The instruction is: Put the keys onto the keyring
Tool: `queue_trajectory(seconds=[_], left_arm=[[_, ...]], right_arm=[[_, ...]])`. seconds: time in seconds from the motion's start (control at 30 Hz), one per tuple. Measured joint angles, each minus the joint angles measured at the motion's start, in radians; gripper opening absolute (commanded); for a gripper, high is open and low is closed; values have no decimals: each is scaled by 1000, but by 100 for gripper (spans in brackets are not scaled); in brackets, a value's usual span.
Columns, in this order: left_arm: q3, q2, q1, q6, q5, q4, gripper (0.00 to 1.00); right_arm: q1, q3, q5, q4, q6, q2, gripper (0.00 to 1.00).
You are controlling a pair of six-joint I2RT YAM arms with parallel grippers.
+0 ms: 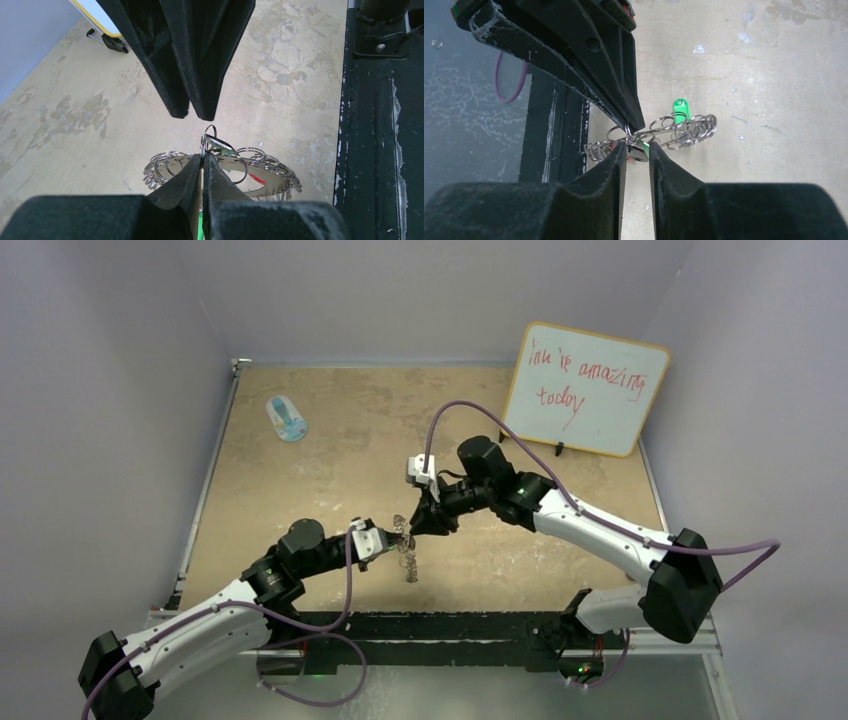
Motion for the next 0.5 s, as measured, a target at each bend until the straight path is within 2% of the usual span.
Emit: queue_trajectory(seconds=[0.1, 0.2, 0.33, 0.4, 0.5], left_arm=[[0, 0, 0, 0, 0, 0, 0], [0, 0, 0, 0, -3, 0, 0], [0, 0, 0, 0, -3, 0, 0], [0, 0, 0, 0, -3, 0, 0], [0, 0, 0, 0, -3, -1, 0]], right_arm=[[9, -10, -3, -2, 7, 5, 22], [23, -10, -2, -9, 10, 14, 14], [30, -11, 2, -14, 18, 19, 10], [30, -10, 6, -14, 20, 19, 1], [30, -11, 11, -14, 24, 19, 0]])
